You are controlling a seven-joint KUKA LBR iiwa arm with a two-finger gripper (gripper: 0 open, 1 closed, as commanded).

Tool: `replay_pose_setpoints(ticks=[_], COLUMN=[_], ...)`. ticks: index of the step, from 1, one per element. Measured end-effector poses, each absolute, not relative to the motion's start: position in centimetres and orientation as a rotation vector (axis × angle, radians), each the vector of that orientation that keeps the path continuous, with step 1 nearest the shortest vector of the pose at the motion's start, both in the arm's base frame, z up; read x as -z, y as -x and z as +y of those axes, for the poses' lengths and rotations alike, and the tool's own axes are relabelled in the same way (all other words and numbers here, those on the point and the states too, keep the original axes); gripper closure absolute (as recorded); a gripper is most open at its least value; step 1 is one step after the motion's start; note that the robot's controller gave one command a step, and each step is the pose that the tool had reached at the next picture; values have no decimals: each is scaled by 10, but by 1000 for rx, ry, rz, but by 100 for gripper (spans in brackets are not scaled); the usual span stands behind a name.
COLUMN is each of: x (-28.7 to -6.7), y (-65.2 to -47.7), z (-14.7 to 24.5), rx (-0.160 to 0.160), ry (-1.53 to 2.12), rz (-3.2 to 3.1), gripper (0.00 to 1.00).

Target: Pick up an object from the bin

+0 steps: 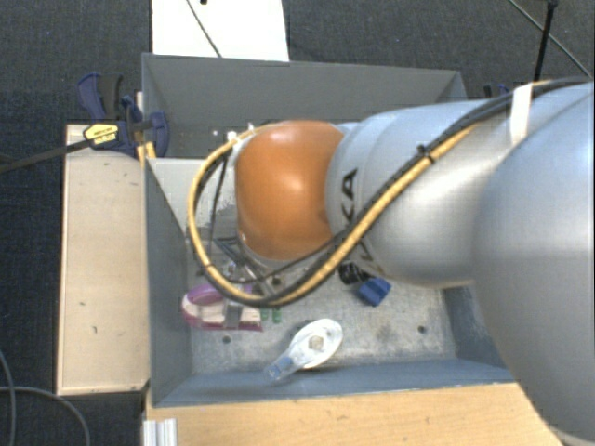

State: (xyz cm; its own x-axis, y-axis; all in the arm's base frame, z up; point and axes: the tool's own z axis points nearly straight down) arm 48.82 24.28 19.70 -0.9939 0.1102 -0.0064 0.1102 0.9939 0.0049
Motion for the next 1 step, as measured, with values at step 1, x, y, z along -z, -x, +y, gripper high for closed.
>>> replay_pose_setpoints(ticks=[1], x=[-233], y=[-504], z=[239], rx=[-3], ry=[-118], rz=[3134], gripper=[100])
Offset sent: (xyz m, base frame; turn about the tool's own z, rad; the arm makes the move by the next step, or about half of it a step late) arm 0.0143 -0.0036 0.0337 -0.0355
